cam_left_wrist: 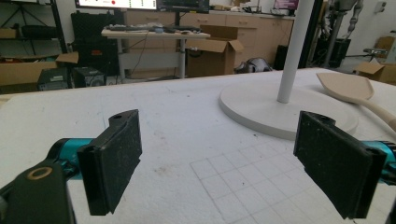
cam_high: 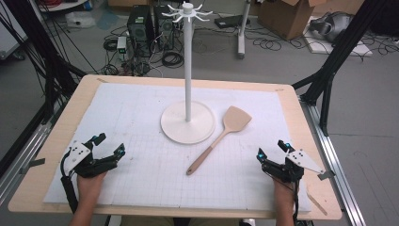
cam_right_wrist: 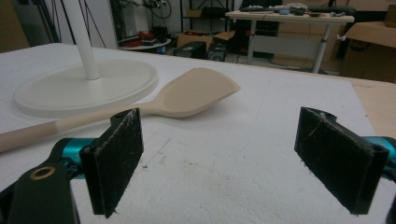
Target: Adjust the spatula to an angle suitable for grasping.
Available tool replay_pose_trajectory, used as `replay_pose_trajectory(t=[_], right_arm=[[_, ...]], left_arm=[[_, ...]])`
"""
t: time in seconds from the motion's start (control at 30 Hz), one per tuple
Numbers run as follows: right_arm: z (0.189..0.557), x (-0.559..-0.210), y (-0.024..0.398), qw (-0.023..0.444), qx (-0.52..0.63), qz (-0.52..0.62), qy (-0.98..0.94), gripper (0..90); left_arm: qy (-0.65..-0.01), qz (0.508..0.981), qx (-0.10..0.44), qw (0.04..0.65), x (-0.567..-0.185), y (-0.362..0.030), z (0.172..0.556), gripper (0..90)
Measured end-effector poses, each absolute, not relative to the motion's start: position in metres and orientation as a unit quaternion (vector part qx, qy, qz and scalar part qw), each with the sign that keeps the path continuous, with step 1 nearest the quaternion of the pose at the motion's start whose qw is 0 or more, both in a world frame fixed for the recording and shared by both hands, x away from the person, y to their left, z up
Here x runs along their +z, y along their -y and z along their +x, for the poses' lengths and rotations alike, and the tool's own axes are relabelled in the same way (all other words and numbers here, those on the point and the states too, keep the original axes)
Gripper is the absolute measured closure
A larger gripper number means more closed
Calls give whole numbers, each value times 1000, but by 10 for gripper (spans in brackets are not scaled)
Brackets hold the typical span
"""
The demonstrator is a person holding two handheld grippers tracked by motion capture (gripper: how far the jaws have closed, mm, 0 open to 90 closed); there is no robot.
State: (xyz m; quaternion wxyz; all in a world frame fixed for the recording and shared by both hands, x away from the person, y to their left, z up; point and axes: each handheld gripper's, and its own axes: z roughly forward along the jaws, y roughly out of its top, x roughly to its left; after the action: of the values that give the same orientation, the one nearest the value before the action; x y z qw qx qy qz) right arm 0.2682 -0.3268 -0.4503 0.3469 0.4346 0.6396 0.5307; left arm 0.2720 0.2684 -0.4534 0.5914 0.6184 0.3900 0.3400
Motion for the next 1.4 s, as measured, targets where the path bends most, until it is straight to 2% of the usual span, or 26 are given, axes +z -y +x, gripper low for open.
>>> replay_pose_trajectory(t=[0.33,0.57,0.93,1.13,1.27,1.4], right_arm=[[268,-450,326,349,526,433,-643,145],[268,-450,323,350,518,435,-648,145],[269,-450,321,357,509,431,-654,145],[269,-450,321,359,507,431,-655,146],[269,-450,321,358,506,432,-655,147],[269,-450,321,357,506,433,-655,147]], left_arm=[[-398,616,346,586,-452,-267,272,164],[-393,638,321,579,-443,-250,271,175],[-353,693,249,578,-428,-199,293,188],[-326,724,229,564,-420,-171,310,248],[-307,741,185,568,-410,-142,326,285],[-288,756,171,563,-407,-119,333,313]])
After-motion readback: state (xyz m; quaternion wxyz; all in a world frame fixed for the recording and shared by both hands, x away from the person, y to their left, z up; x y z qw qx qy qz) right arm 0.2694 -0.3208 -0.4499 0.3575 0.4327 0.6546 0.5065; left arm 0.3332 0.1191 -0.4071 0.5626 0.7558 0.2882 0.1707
